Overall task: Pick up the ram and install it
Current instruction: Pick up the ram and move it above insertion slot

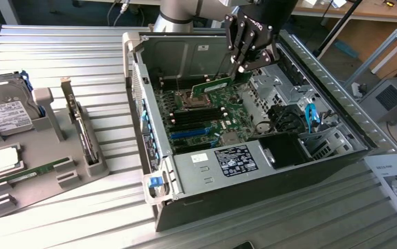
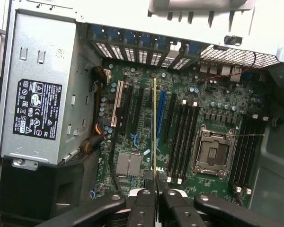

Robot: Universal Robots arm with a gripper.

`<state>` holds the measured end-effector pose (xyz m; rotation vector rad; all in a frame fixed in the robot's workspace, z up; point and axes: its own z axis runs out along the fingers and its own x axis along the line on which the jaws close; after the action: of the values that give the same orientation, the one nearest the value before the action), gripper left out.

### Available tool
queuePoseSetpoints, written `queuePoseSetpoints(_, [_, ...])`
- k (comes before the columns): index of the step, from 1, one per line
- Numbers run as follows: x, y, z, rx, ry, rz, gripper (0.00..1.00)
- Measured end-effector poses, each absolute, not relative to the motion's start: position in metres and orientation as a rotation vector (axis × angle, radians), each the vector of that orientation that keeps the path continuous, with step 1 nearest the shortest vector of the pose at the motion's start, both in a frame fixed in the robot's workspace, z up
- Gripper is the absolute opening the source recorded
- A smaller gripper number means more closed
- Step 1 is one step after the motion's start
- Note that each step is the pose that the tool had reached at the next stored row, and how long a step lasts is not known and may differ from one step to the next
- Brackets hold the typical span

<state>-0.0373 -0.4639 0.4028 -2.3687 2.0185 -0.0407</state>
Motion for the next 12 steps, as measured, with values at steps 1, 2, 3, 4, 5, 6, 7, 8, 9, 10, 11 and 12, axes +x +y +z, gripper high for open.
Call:
queuePoseSetpoints(1, [-0.0372, -0.4640, 0.4027, -2.358, 2.031, -0.041, 0.12])
queuePoseSetpoints(2, [-0.0371, -0.4640, 0.4026, -2.350, 2.041, -0.041, 0.12])
queuePoseSetpoints(3, [-0.0370, -0.4639, 0.4024, -2.338, 2.055, -0.042, 0.12])
queuePoseSetpoints(4, [-0.0369, -0.4639, 0.4023, -2.327, 2.068, -0.042, 0.12])
queuePoseSetpoints(5, [-0.0369, -0.4639, 0.4022, -2.318, 2.078, -0.042, 0.12])
queuePoseSetpoints(6, [-0.0368, -0.4639, 0.4021, -2.310, 2.087, -0.042, 0.12])
queuePoseSetpoints(7, [-0.0367, -0.4639, 0.4021, -2.307, 2.090, -0.042, 0.12])
queuePoseSetpoints(8, [-0.0368, -0.4639, 0.4021, -2.307, 2.090, -0.042, 0.12])
queuePoseSetpoints(9, [-0.0368, -0.4638, 0.4021, -2.307, 2.090, -0.042, 0.12])
queuePoseSetpoints(10, [-0.0367, -0.4639, 0.4021, -2.307, 2.090, -0.042, 0.12])
queuePoseSetpoints(11, [-0.0367, -0.4638, 0.4021, -2.307, 2.090, -0.042, 0.12])
queuePoseSetpoints(12, [-0.0367, -0.4638, 0.4021, -2.307, 2.090, -0.042, 0.12])
